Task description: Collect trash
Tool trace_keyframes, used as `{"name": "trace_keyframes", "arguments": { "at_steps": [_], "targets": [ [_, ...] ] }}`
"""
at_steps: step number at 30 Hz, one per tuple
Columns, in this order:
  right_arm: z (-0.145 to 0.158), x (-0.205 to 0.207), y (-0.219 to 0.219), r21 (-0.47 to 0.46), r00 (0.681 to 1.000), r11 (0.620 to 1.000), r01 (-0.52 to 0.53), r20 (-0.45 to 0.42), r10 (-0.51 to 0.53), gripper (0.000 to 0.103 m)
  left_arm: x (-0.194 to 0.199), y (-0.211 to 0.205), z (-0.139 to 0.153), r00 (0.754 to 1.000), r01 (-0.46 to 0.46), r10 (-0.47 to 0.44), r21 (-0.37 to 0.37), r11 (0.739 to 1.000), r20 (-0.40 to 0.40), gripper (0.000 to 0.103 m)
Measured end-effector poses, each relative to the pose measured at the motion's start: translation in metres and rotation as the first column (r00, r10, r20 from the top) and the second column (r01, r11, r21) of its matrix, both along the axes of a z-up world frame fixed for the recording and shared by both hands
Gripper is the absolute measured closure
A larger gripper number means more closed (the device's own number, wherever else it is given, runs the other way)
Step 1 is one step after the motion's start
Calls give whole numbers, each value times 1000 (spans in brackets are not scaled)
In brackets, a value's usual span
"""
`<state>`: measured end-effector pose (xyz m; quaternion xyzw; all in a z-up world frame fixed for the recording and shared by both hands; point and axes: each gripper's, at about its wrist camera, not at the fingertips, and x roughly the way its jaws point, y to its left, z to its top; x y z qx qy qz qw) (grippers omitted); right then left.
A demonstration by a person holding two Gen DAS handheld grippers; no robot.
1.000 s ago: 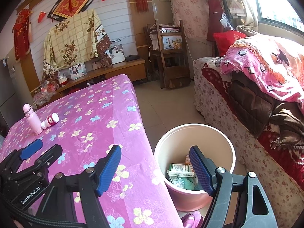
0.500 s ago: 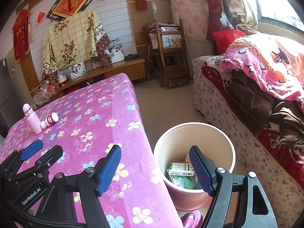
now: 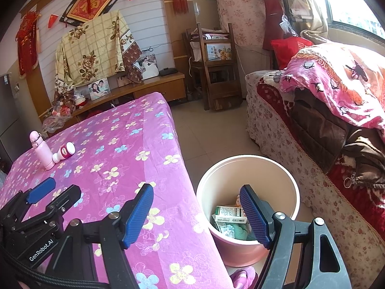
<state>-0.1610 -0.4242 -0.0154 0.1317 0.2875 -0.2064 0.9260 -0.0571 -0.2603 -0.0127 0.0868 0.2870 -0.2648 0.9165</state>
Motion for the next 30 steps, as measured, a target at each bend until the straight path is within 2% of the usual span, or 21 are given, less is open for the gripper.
{"name": "trace_keyframes", "arguments": {
  "at_steps": [24,30],
  "targets": [
    [-4,2,-2,8,1000,1000,2,-8,-1,25,0,-2,-4,1000,11,-11,6,1000,-5,34],
    [-6,3,-1,8,1000,1000,-1,-16,1,25,3,0,-9,999,32,-32,-8,999,-30,34]
  ]
}}
